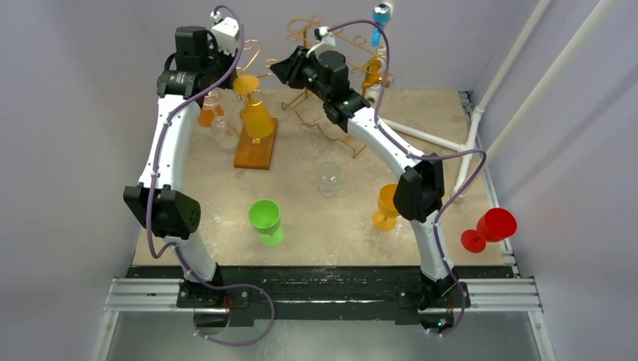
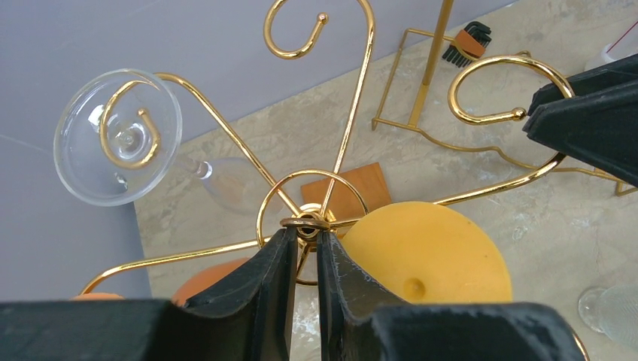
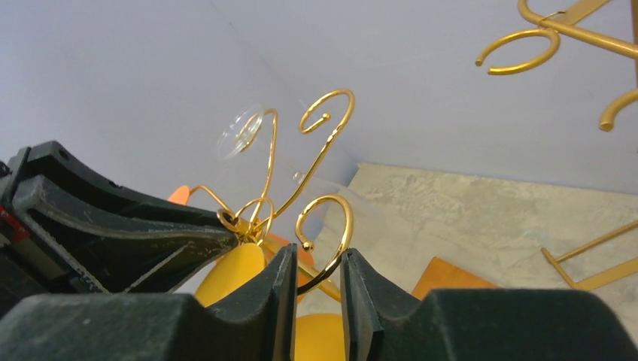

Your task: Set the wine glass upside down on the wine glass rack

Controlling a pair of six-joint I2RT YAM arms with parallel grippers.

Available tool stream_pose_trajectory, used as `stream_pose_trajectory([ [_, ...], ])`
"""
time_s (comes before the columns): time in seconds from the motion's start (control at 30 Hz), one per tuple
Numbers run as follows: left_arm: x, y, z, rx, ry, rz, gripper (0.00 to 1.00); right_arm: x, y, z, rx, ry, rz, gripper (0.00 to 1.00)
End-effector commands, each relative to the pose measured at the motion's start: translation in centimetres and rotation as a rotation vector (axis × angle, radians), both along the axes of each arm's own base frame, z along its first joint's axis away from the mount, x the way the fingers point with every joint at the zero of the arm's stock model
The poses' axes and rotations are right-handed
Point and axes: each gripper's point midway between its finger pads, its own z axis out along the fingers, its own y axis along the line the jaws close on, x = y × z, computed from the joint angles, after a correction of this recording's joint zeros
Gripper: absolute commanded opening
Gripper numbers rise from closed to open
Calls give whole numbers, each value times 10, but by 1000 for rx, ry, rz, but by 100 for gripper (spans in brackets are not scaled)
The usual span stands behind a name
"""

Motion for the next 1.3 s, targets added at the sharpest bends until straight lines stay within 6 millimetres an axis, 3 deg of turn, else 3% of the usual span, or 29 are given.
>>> stream_pose_trajectory([
  [0.0, -4, -14, 12, -11, -38, -55, 19, -1, -6, 39, 82, -63, -21, 23],
  [0.2, 3, -14, 8, -11, -37, -51, 18, -15, -1, 33, 79, -35, -23, 6],
  [0.3, 7, -15, 9, -17, -42, -50, 18, -29, 1, 31, 81, -19, -26, 4],
  [0.33, 9, -15, 7, -18, -39, -49, 18, -34, 3, 21, 71, 2, -21, 4],
  [0.5, 16, -16, 10, -22, -43, -48, 18, -51, 5, 7, 79, 34, -29, 3],
  [0.73, 21, -17, 7, -25, -40, -41, 18, -69, 16, -4, 62, 57, 11, 9],
  [0.83, 22, -16, 6, -22, -38, -38, 17, -73, 18, -7, 55, 73, 28, 17],
  [0.93, 23, -16, 6, -23, -40, -37, 17, -76, 15, -11, 38, 78, 24, 32],
  [1.17, 19, -15, 6, -16, -36, -40, 16, -81, -15, -3, -15, -19, -23, 75],
  [1.23, 17, -15, 9, -17, -41, -44, 16, -86, -20, 1, -32, -68, -13, 98],
  [1.27, 17, -16, 9, -15, -43, -46, 16, -89, -21, 2, -42, -89, -3, 99],
])
